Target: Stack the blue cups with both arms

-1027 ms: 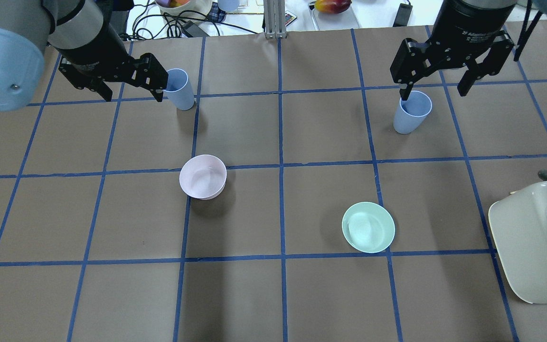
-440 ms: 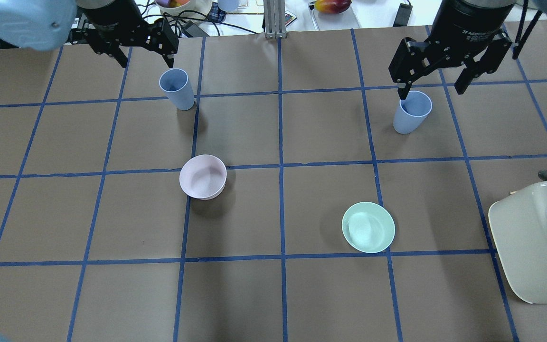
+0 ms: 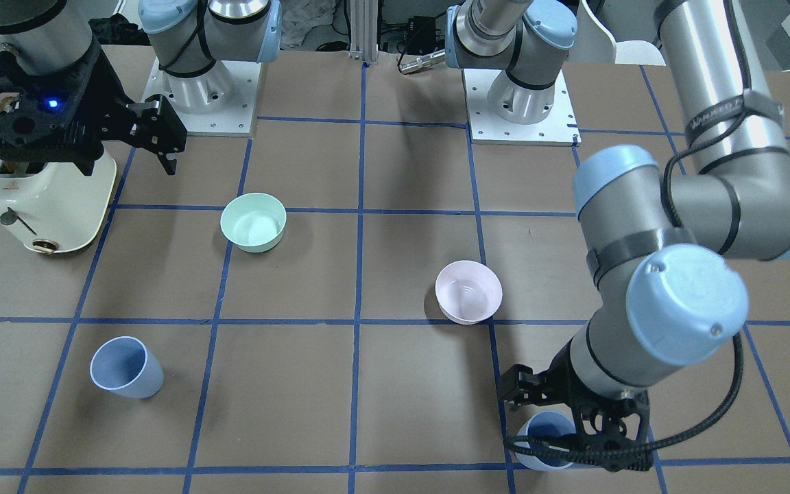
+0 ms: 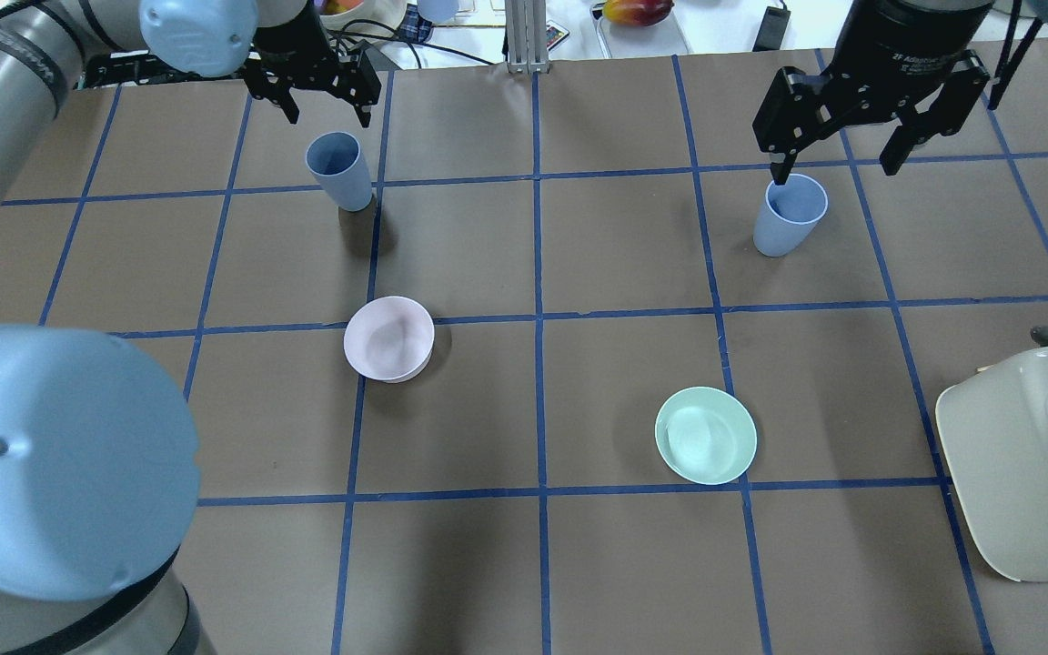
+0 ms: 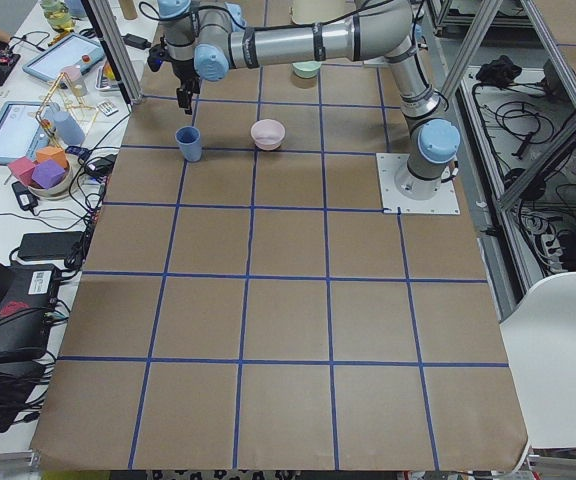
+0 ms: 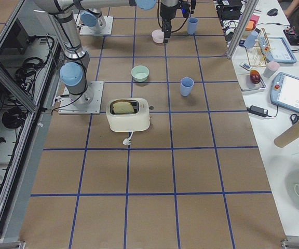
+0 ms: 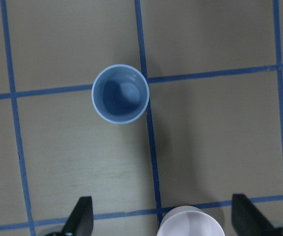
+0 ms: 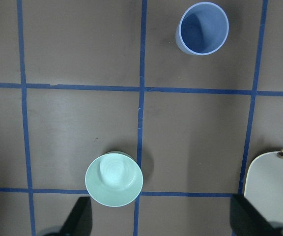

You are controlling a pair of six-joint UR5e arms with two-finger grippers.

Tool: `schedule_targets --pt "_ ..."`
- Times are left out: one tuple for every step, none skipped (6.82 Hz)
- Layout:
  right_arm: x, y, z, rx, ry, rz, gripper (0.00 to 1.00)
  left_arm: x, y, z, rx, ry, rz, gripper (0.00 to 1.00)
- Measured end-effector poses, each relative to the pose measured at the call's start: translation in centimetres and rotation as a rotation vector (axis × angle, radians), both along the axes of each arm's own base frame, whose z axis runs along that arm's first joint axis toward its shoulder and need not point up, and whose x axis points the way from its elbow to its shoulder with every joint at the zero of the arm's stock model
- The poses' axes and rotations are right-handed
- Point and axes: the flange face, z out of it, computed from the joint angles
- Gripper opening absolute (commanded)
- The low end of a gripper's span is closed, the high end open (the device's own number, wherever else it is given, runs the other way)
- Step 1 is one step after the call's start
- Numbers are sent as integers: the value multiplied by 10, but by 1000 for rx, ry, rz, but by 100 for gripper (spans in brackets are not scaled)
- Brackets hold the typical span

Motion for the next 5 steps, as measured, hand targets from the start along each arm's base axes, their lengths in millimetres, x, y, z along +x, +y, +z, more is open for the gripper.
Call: schedule_targets --pt "-19 -8 -6 9 -2 -29 100 0 -12 -26 0 -2 -6 100" --pt "-48 -26 -19 14 -6 -71 100 0 -20 -44 -9 -3 -7 83" --pt "-73 -51 -38 -9 -5 -95 100 0 -26 -58 -22 -3 -8 33" --pt "-88 -78 -59 -44 -1 -97 100 0 -29 -69 -24 -3 -9 0" --pt "-97 -104 -86 -73 3 -96 100 0 -29 -76 -19 -4 -11 0"
